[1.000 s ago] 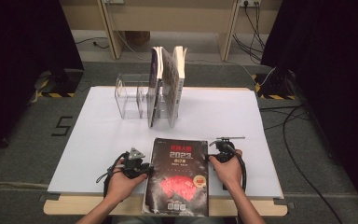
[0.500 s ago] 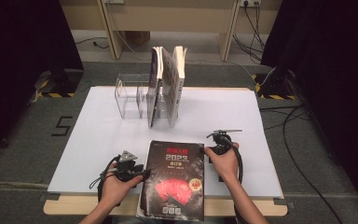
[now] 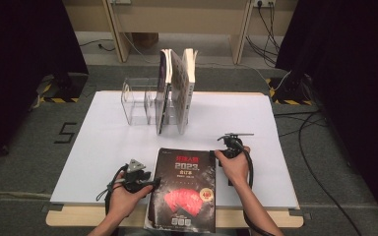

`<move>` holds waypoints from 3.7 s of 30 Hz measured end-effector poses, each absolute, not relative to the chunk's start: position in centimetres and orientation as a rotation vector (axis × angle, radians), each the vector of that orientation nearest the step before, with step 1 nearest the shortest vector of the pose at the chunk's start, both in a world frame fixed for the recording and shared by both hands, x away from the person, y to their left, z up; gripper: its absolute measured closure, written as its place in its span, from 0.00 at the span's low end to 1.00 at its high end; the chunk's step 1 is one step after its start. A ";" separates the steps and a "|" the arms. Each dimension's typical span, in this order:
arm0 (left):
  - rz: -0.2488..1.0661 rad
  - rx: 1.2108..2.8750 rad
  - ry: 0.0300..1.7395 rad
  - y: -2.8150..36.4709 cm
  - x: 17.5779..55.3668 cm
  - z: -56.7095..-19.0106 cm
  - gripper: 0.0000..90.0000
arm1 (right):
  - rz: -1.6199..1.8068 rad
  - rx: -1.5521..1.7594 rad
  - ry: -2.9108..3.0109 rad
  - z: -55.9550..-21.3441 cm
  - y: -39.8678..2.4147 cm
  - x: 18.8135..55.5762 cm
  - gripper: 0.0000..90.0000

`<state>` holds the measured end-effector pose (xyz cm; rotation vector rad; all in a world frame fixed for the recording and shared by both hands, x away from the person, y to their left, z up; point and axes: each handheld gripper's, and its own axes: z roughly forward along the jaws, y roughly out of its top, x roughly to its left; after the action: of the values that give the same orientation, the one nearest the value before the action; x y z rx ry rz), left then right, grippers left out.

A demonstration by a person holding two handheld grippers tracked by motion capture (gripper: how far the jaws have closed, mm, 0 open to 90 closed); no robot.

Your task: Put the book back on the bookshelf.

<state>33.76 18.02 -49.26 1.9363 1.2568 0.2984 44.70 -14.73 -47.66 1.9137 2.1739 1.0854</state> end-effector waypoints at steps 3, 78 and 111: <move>0.321 1.955 1.239 17.8 33.6 -49.3 0.60 | 1.097 1.905 2.174 -47.8 -14.5 44.5 0.73; 0.506 1.619 1.181 21.3 31.6 -40.9 0.36 | 1.712 1.368 2.144 -32.4 -7.4 39.5 0.98; 0.537 1.614 1.042 15.0 33.0 -35.1 0.33 | 1.745 1.210 2.002 -29.3 -2.3 40.9 0.98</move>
<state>32.98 15.03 -35.14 1.6139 1.0423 0.5370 40.89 -2.32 -29.32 1.2098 2.0023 1.7452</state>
